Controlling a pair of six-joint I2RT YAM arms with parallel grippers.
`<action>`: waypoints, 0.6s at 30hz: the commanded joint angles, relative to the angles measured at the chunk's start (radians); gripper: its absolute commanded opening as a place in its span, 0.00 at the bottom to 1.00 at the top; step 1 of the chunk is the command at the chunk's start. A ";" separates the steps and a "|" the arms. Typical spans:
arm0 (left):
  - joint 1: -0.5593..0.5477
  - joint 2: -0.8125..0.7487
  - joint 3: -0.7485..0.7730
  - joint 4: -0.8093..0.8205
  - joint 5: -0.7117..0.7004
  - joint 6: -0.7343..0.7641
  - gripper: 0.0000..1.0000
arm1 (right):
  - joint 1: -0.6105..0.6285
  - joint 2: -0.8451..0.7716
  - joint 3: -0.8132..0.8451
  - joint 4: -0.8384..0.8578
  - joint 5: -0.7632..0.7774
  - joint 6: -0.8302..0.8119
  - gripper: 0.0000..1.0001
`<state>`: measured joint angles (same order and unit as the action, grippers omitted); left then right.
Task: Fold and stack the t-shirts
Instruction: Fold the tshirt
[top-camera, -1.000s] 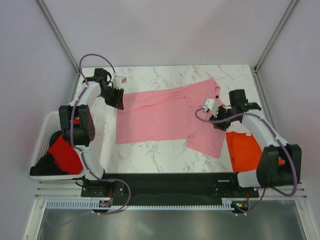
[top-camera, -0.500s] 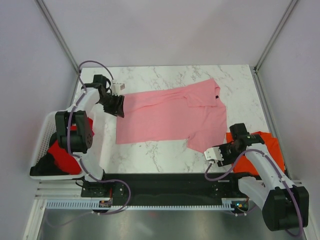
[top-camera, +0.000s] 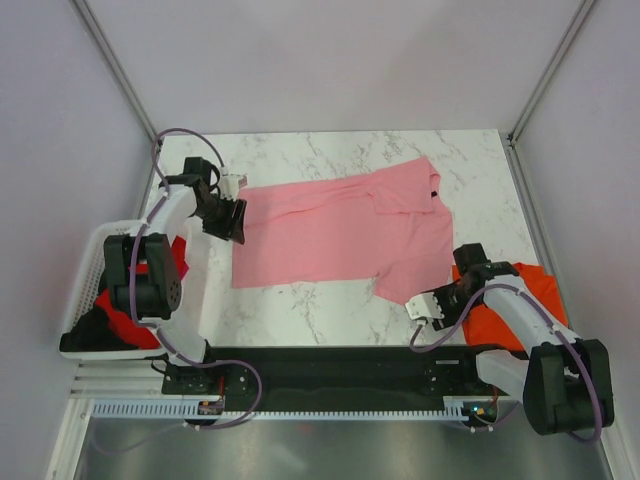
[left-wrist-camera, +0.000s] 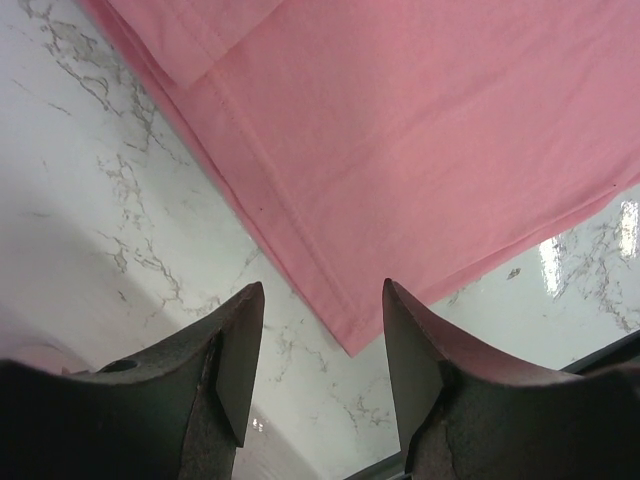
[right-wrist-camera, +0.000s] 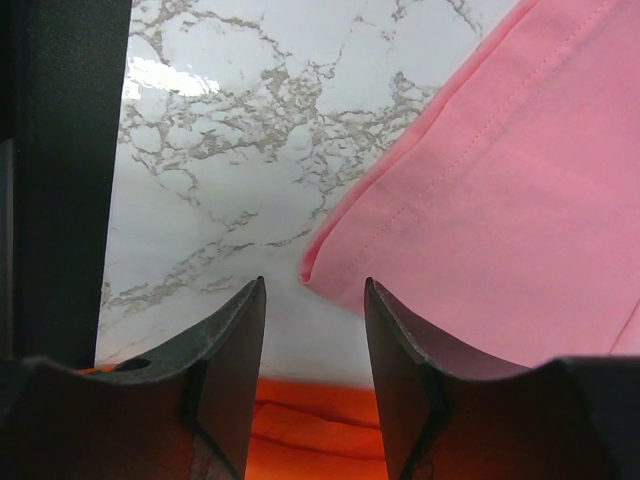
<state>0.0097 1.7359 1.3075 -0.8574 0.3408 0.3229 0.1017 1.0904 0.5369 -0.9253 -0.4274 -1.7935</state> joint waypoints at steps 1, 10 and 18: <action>0.003 -0.044 -0.010 0.024 -0.008 -0.008 0.58 | 0.009 0.029 0.012 0.023 -0.017 -0.027 0.52; 0.003 -0.070 -0.036 0.024 -0.034 0.004 0.58 | 0.053 0.042 -0.012 0.051 0.016 0.003 0.38; 0.006 -0.171 -0.174 -0.017 -0.074 0.074 0.59 | 0.075 0.020 0.014 0.063 0.038 0.121 0.00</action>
<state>0.0101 1.6199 1.1664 -0.8574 0.2852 0.3462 0.1715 1.1271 0.5312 -0.8696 -0.3843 -1.7248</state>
